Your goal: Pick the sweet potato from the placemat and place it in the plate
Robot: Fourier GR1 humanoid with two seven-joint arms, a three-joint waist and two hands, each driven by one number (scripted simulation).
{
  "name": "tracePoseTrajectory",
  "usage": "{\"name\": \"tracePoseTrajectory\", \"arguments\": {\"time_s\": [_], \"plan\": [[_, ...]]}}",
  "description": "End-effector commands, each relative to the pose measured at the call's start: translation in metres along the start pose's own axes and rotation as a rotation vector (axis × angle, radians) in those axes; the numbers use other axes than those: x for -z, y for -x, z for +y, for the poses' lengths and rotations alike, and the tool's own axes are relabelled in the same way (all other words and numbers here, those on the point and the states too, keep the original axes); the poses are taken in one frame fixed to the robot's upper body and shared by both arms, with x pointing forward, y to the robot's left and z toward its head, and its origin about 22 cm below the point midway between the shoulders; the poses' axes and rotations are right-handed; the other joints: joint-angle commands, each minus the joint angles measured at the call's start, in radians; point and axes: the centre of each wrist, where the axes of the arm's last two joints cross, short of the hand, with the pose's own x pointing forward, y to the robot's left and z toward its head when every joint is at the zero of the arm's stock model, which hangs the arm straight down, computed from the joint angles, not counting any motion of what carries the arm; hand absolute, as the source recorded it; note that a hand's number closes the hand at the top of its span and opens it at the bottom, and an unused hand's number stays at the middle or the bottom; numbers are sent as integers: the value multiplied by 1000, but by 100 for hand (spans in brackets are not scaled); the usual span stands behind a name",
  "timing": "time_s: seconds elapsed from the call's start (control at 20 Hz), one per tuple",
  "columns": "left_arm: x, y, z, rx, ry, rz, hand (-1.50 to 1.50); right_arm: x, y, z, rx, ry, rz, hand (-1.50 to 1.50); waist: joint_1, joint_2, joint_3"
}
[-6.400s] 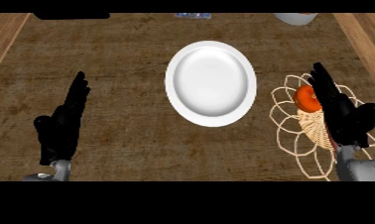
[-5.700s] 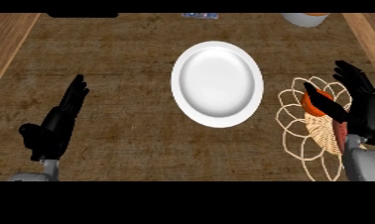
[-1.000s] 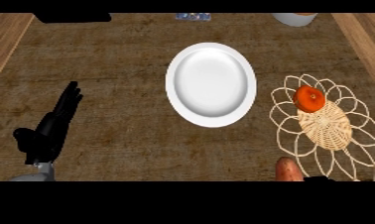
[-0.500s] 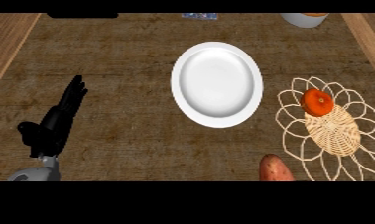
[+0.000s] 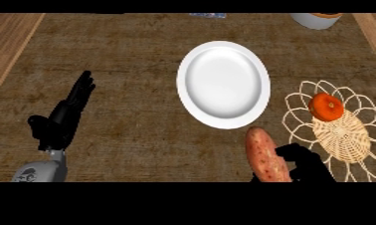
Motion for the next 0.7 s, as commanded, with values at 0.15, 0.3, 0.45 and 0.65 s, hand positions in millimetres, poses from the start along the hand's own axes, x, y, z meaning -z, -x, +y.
{"name": "tracePoseTrajectory", "arguments": {"time_s": [0.15,0.3,0.45,0.65], "plan": [[2,1,-8,3,20,-9,0,44,-47,39,49,-67,193,150,17,1,1],[11,5,-20,-4,14,-11,0,65,-65,58,61,-71,188,150,16,4,1],[11,-4,-14,11,30,-15,0,95,-77,72,54,-102,225,150,25,0,3],[9,1,-20,-4,43,-15,0,117,-82,81,198,-7,280,150,35,3,4]]}}
